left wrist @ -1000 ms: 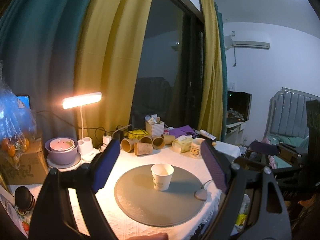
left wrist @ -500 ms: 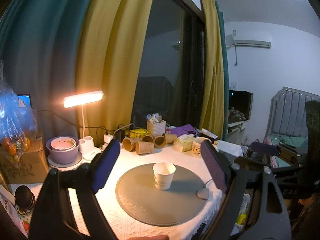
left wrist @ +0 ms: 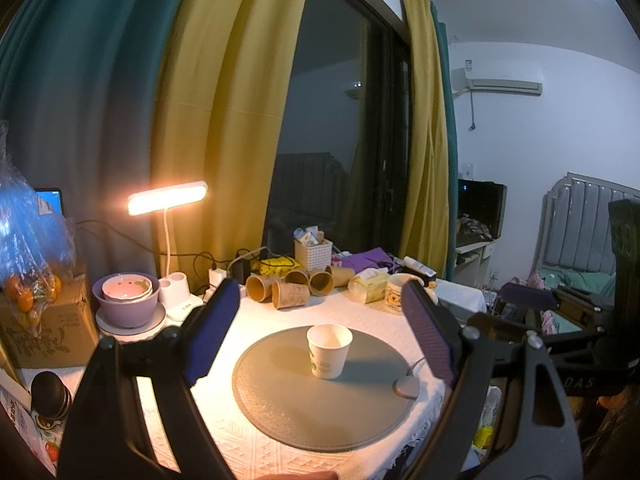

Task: Flip cup upright

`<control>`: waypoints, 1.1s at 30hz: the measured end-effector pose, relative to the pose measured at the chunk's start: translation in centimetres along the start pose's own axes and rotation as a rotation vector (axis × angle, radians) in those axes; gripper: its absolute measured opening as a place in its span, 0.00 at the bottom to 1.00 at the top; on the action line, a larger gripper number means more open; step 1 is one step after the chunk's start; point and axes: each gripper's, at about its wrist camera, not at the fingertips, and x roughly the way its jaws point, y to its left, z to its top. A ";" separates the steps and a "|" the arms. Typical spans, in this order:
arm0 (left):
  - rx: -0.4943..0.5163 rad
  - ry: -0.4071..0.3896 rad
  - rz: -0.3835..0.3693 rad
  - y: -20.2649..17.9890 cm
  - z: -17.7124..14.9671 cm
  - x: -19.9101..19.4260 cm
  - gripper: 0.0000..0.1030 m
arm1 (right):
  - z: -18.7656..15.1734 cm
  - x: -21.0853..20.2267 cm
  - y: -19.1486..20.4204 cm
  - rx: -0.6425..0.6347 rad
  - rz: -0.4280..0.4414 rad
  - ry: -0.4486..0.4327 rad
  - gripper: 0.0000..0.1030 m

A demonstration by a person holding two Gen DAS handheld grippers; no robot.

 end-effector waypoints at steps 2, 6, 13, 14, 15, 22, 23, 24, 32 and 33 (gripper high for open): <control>-0.001 0.001 -0.001 0.0 0.0 0.0 0.81 | 0.0 0.0 0.0 0.000 -0.001 0.001 0.76; -0.002 0.000 0.000 0.0 0.0 0.0 0.81 | 0.0 -0.1 0.0 -0.001 0.000 0.001 0.76; -0.001 0.000 -0.002 0.2 0.0 0.0 0.81 | 0.0 0.1 -0.1 -0.002 -0.001 0.003 0.76; -0.002 0.000 -0.001 0.2 0.0 0.0 0.81 | 0.0 0.0 -0.1 -0.002 -0.001 0.003 0.76; -0.001 0.000 -0.001 0.2 0.0 0.0 0.81 | 0.0 0.1 -0.1 -0.002 -0.001 0.003 0.76; -0.001 0.001 -0.001 0.2 0.0 0.0 0.81 | 0.0 0.1 -0.2 -0.002 -0.001 0.004 0.76; -0.002 0.001 -0.001 0.2 0.0 0.0 0.81 | 0.0 0.0 -0.1 -0.002 -0.001 0.004 0.76; -0.001 0.000 0.000 0.2 0.0 -0.1 0.81 | 0.0 0.0 -0.1 -0.002 -0.001 0.003 0.76; -0.001 0.000 -0.001 0.2 -0.1 0.0 0.81 | 0.1 0.2 -0.5 -0.001 -0.001 0.005 0.76; -0.006 0.001 -0.003 0.2 -0.1 0.0 0.81 | 0.1 0.2 -0.6 -0.002 -0.001 0.006 0.76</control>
